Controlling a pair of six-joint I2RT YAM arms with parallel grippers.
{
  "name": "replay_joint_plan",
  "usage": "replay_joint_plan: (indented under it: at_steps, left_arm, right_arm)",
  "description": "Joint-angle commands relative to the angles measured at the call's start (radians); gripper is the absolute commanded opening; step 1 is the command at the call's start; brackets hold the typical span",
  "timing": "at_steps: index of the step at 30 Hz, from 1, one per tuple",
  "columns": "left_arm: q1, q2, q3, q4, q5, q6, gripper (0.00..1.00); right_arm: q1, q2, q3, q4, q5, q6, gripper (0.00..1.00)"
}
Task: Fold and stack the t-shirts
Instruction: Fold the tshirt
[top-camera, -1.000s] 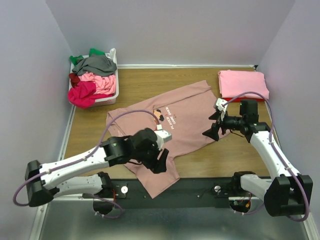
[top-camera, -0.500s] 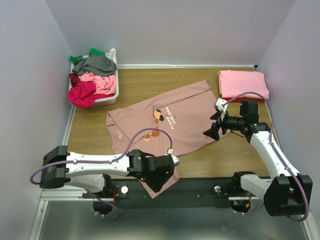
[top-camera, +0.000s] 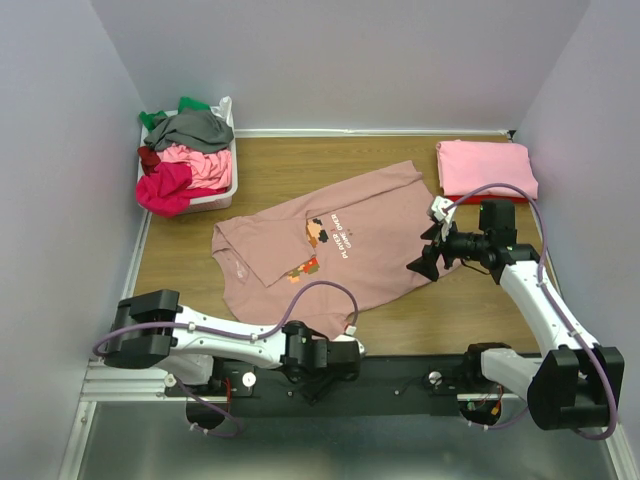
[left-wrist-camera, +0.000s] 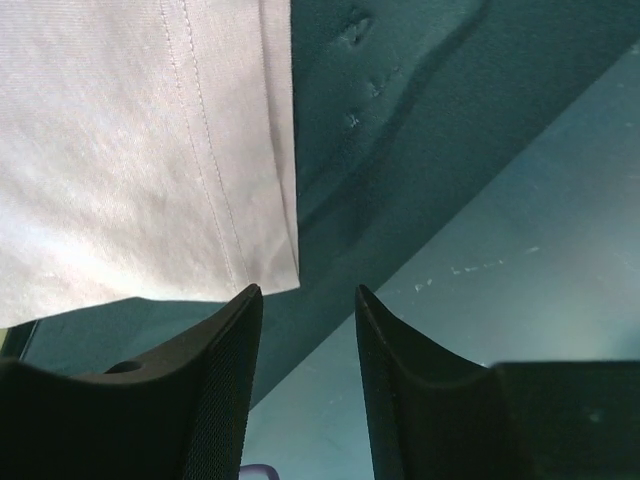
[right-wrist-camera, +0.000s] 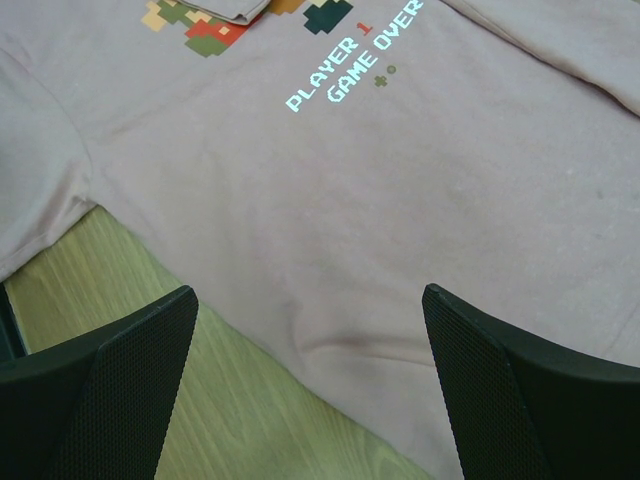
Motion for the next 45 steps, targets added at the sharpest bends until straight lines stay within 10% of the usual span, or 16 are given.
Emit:
replay_joint_plan:
  at_steps: [1, 31, 45]
  left_arm:
    - [-0.015, 0.036, -0.003, 0.029, -0.012, -0.015, 0.49]
    - [-0.047, 0.177, 0.04, -0.023, -0.105, -0.011, 0.0]
    - [-0.04, 0.074, 0.073, -0.057, -0.172, -0.037, 0.0]
  right_arm:
    - [-0.011, 0.011, -0.009, 0.0, 0.013, 0.005, 1.0]
    - [-0.017, 0.014, -0.006, -0.004, -0.007, 0.008, 1.0]
    - [-0.023, 0.009, -0.006, -0.009, -0.004, 0.003, 1.0]
